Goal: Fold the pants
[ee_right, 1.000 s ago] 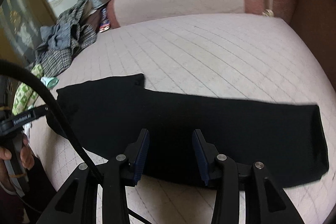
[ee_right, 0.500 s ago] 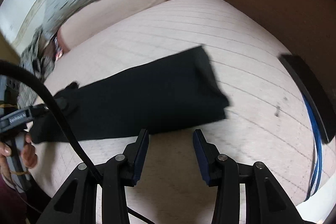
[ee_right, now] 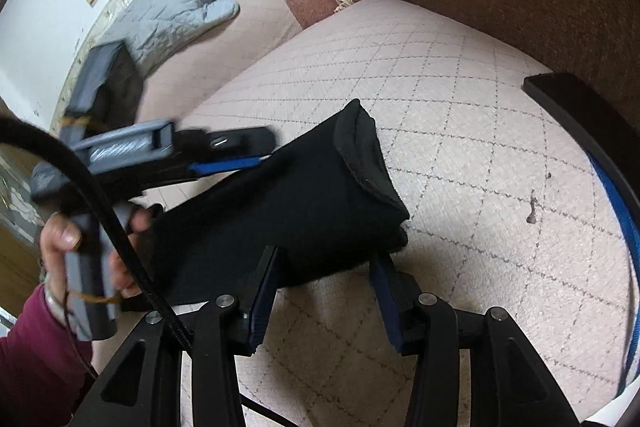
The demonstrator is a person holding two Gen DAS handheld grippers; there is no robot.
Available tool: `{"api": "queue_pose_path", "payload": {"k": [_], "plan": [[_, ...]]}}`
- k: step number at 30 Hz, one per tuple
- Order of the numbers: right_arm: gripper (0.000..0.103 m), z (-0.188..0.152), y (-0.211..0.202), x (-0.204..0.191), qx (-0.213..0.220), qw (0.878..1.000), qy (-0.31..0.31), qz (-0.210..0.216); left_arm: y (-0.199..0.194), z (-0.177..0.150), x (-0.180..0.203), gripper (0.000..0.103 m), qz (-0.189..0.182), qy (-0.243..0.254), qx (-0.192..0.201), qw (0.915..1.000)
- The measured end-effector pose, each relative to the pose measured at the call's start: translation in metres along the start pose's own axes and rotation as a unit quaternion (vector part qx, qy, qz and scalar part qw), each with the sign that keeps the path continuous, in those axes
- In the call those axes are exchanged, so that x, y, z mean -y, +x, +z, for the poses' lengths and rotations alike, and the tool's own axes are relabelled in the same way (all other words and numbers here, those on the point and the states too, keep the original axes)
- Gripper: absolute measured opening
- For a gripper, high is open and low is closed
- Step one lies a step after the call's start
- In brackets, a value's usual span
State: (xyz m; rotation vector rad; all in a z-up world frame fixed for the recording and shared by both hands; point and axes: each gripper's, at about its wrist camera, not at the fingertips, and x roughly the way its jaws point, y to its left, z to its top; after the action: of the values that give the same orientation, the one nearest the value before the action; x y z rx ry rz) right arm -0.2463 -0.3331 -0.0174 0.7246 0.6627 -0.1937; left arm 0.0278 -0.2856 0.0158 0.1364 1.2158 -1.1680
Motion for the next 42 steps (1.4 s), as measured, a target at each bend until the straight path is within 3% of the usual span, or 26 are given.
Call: {"api": "queue_pose_path", "payload": {"k": [4,6,8,13,14,16,18,23,28,34,39,42], "plan": [[0.045,-0.003,-0.004,0.021,0.012,0.999,0.037,0.028,0.022,0.011,0.011,0.055,-0.004,0.016,-0.02,0.9997],[0.045,-0.002,-0.003,0.029,0.022,0.996,0.067,0.047,0.03,0.015,0.012,0.064,-0.009,0.016,-0.029,0.9994],[0.044,-0.002,-0.003,0.035,0.03,0.994,0.083,0.058,0.035,0.016,0.006,0.064,-0.021,0.007,-0.033,0.9992],[0.04,0.0,-0.001,0.027,0.036,0.997,0.064,0.037,0.04,0.014,0.005,0.063,-0.035,0.012,-0.02,0.9991],[0.036,0.0,-0.001,0.026,0.037,0.997,0.061,0.031,0.041,0.013,0.007,0.061,-0.031,0.016,-0.016,0.9993],[0.016,0.001,0.002,0.028,0.035,0.997,0.067,0.025,0.047,0.012,0.015,0.049,-0.011,0.031,-0.011,0.9994],[0.011,0.002,0.004,0.029,0.032,0.996,0.076,0.039,0.051,0.012,0.02,0.025,-0.001,0.038,-0.005,0.9993],[0.009,0.004,-0.006,0.01,0.045,0.998,0.027,0.019,0.044,0.013,0.013,0.014,-0.038,0.011,0.003,0.9992],[0.009,0.011,-0.027,-0.027,0.072,0.997,-0.028,0.032,-0.01,0.01,0.01,0.013,-0.067,0.005,0.05,0.9965],[0.009,0.02,-0.043,-0.107,0.091,0.986,-0.12,0.075,-0.11,-0.008,-0.004,0.013,-0.063,0.005,0.129,0.9896],[0.009,0.005,-0.019,-0.184,0.058,0.97,-0.197,0.129,-0.191,-0.059,-0.057,0.013,-0.021,-0.046,0.18,0.9824],[0.009,-0.016,0.025,-0.225,0.007,0.961,-0.229,0.155,-0.219,-0.108,-0.104,0.012,0.044,-0.101,0.187,0.9762]]}}
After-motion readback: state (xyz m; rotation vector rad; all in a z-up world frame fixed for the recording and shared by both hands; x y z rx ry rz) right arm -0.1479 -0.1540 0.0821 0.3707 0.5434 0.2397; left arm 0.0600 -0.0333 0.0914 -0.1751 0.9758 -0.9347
